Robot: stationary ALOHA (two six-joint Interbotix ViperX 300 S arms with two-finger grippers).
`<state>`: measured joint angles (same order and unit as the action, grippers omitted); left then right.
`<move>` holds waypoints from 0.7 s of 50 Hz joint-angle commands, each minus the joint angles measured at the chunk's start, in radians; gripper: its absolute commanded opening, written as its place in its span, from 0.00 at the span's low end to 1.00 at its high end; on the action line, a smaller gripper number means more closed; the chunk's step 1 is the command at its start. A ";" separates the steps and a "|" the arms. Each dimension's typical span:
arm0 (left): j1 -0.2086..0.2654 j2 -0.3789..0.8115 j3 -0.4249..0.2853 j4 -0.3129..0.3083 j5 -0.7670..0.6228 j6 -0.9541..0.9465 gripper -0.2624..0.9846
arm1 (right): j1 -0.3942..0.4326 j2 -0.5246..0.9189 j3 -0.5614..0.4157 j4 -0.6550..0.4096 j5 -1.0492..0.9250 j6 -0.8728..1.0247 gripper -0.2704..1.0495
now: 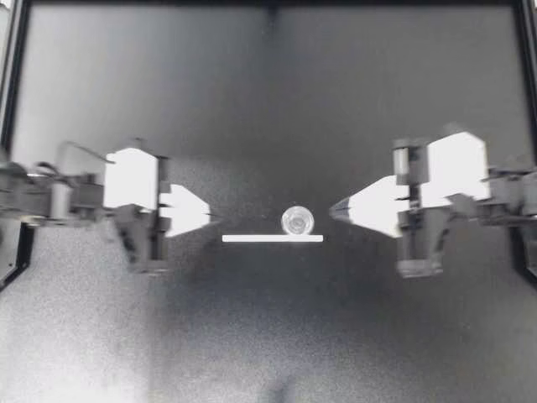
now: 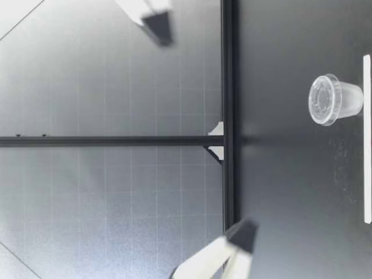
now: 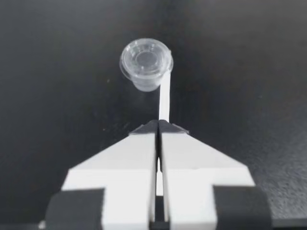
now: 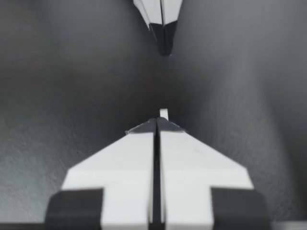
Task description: Pick up the plastic cup and open its lid.
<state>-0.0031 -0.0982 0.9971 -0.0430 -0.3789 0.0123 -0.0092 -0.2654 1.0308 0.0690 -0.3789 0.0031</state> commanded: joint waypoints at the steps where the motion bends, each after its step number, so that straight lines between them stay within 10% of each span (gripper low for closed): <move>1: 0.005 0.035 -0.051 0.000 -0.009 0.002 0.24 | -0.006 0.032 -0.041 0.003 0.006 0.000 0.08; 12: 0.005 0.121 -0.103 0.000 -0.008 -0.005 0.70 | -0.006 0.107 -0.084 0.003 0.038 0.000 0.08; 35: 0.005 0.371 -0.195 0.011 -0.192 0.005 0.68 | -0.020 0.206 -0.121 0.003 0.081 0.002 0.08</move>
<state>-0.0015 0.2761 0.8268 -0.0291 -0.5430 0.0169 -0.0138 -0.0552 0.9265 0.0706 -0.3007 0.0031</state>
